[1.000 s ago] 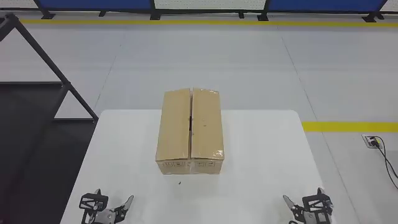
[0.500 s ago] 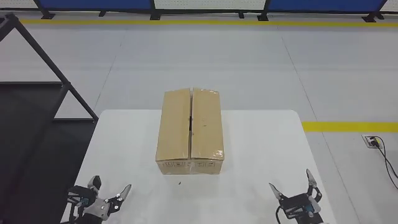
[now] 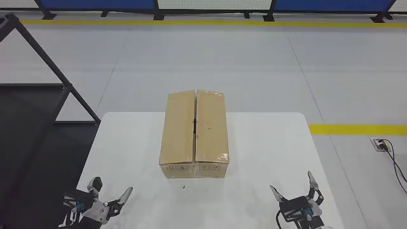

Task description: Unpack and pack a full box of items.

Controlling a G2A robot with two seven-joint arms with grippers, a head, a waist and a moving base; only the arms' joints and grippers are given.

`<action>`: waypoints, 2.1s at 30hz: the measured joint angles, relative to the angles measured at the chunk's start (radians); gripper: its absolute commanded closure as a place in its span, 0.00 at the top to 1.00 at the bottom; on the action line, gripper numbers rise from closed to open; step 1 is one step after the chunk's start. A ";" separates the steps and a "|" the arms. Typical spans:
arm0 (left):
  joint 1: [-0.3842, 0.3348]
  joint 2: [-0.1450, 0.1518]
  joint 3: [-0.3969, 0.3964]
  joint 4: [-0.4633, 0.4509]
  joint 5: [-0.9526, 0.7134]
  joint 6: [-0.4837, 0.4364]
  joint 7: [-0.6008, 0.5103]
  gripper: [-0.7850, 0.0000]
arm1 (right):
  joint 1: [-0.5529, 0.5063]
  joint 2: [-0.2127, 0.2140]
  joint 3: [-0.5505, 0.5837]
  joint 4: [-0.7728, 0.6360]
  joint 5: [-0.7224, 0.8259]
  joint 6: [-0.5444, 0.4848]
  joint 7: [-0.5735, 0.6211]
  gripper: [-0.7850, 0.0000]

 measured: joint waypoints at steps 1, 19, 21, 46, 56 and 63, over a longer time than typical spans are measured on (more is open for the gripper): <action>0.000 0.000 0.000 0.000 0.000 0.000 0.000 1.00 | 0.000 0.000 0.000 0.000 0.000 0.000 0.000 1.00; -0.046 -0.015 0.074 -0.056 -0.100 0.007 0.001 1.00 | 0.267 -0.040 -0.377 -0.037 -0.483 -0.166 0.150 1.00; -0.044 -0.015 0.074 -0.060 -0.099 0.015 -0.011 1.00 | 0.306 -0.047 -0.393 -0.013 -0.424 -0.183 0.177 1.00; -0.135 -0.029 0.079 -0.021 -0.242 0.147 -0.109 1.00 | 0.507 -0.116 -0.524 0.193 -0.310 -0.038 0.207 1.00; -0.132 -0.034 0.072 -0.023 -0.297 0.185 -0.118 1.00 | 0.579 -0.151 -0.587 0.273 -0.425 -0.009 0.294 1.00; -0.132 -0.034 0.072 -0.023 -0.297 0.185 -0.118 1.00 | 0.596 -0.169 -0.587 0.308 -0.445 0.035 0.310 1.00</action>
